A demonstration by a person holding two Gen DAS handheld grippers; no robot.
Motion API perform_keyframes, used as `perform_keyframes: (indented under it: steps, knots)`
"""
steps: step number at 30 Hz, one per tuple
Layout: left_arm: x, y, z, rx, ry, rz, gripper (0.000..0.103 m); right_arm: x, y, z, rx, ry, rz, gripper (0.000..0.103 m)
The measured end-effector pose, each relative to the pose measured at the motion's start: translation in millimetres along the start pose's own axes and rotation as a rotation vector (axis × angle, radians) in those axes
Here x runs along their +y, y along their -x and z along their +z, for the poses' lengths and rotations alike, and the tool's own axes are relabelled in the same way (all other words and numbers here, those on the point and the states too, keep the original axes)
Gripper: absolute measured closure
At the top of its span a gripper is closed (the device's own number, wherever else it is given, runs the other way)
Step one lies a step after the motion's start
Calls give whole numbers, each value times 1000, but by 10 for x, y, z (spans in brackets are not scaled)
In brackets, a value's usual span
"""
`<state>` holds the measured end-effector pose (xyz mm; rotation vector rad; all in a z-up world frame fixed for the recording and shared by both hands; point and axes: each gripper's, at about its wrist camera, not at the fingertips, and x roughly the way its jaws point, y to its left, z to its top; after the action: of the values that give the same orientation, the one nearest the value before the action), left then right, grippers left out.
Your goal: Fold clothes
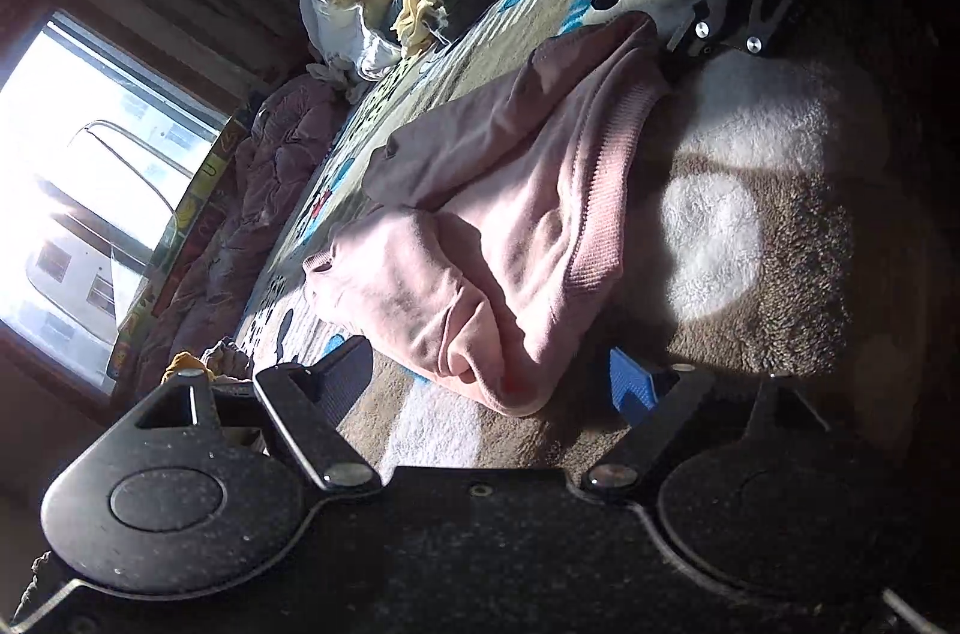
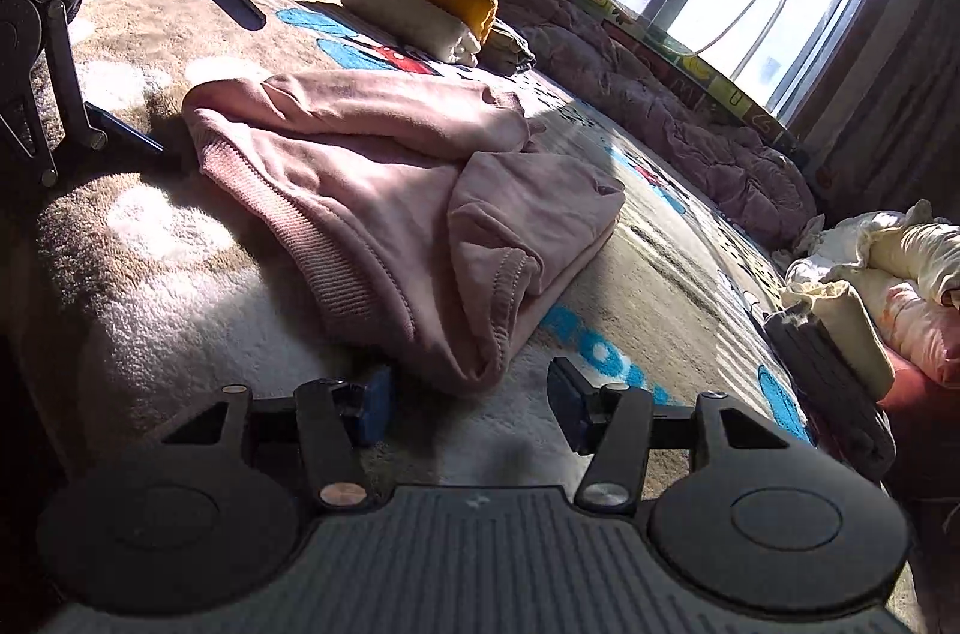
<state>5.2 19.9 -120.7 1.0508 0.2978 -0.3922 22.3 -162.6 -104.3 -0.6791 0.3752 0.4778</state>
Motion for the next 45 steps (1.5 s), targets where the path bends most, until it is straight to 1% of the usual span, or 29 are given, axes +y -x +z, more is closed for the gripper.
perform_keyframes:
  steps: [1,5,7,8,9,11,13,15,19,20,21,22,23,24,26,27,30,34,36,40,42,44,45]
  knots:
    - [0,-8,-19,-10,-10,12,19,18,-8,11,-12,31,-20,47]
    - [10,-45,-47,-30,-34,81,18,41,16,-3,-44,62,-58,47]
    - [14,-116,-32,-34,-39,126,20,56,7,-28,-58,73,-62,47]
    - [7,-154,-13,-31,-42,150,25,65,-4,-34,-66,78,-65,47]
    - [4,-152,-12,-28,-45,150,32,75,-16,-31,-76,83,-69,47]
    - [1,-110,-23,-21,-51,129,36,85,-41,-6,-85,90,-69,50]
    - [-1,-34,-55,-17,-64,115,37,92,-61,20,-85,94,-65,65]
    - [28,53,-124,-14,-79,100,37,103,-57,11,-72,91,-58,65]
    - [-36,0,-118,-14,-125,130,37,133,-5,-24,-59,90,-56,65]
    - [-50,-13,-104,-17,-134,145,39,136,4,-34,-56,86,-56,65]
    - [-65,-29,-90,-18,-140,161,47,139,9,-40,-56,90,-57,65]
    - [-84,-44,-81,-22,-141,166,51,146,5,-37,-61,106,-58,65]
    - [-122,-69,-94,-22,-141,152,62,154,-7,-32,-67,121,-62,65]
    - [-151,-73,-101,-20,-143,141,71,158,-28,-20,-71,121,-67,65]
    - [-190,-60,-104,-16,-141,142,75,161,-75,4,-72,96,-65,68]
    - [-197,-60,-105,-13,-131,147,78,156,-79,8,-71,83,-55,74]
    - [-206,-75,-91,-2,-84,154,87,129,-37,32,-71,45,-29,80]
    - [-184,72,-46,3,-68,139,89,157,107,63,-75,36,-12,83]
    - [-156,220,-47,-4,-71,117,89,184,229,84,-75,44,-2,83]
    - [-56,474,-26,-19,-88,50,89,238,473,125,-77,62,18,83]
    - [64,577,-7,-39,-20,12,88,230,613,156,-107,57,6,82]
    - [212,648,22,-72,75,-5,88,191,745,191,-148,36,-14,81]
    - [275,668,37,-89,115,-8,87,137,774,208,-166,6,-21,81]
